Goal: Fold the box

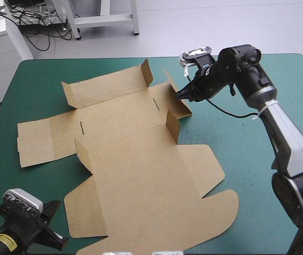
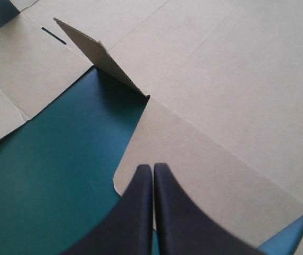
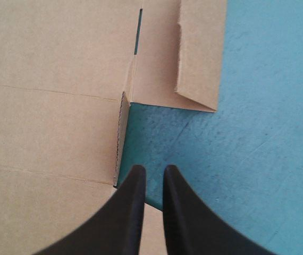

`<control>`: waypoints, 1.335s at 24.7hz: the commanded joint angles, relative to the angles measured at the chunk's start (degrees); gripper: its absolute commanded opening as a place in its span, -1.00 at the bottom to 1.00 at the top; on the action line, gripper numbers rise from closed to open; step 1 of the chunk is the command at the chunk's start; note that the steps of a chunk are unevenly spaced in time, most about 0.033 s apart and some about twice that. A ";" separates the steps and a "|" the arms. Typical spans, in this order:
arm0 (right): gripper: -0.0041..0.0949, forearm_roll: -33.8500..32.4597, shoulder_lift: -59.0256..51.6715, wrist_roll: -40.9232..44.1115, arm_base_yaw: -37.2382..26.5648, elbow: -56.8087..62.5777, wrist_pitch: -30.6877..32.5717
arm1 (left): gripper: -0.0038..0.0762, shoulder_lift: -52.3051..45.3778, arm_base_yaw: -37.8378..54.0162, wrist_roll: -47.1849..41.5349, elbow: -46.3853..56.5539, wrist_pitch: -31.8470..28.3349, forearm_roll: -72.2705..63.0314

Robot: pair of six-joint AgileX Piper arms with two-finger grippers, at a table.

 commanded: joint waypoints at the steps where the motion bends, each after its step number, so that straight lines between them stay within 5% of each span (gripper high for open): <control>1: -0.21 0.36 0.01 1.40 2.21 -1.96 0.45 | -0.93 0.62 0.00 -0.07 -1.33 -3.48 -0.30; 3: 0.14 0.60 1.21 1.64 2.45 -1.96 0.45 | -0.93 0.62 0.00 -0.07 -1.33 -3.48 -0.30; 5: 0.29 0.60 2.36 1.93 2.71 -1.96 0.45 | -0.93 0.62 0.00 -0.07 -1.33 -3.48 -0.30; 15: 0.25 8.21 9.31 -1.20 2.82 -1.85 0.45 | -0.93 0.62 0.00 -0.07 -1.33 -3.48 -0.30; 28: 0.18 7.76 12.47 -0.13 2.96 -0.11 0.45 | -0.93 0.62 0.00 -0.07 -1.33 -3.48 -0.25; 33: -0.02 7.66 13.13 -0.13 2.96 -0.01 0.45 | -0.93 0.62 0.00 -0.07 -1.33 -3.48 -0.25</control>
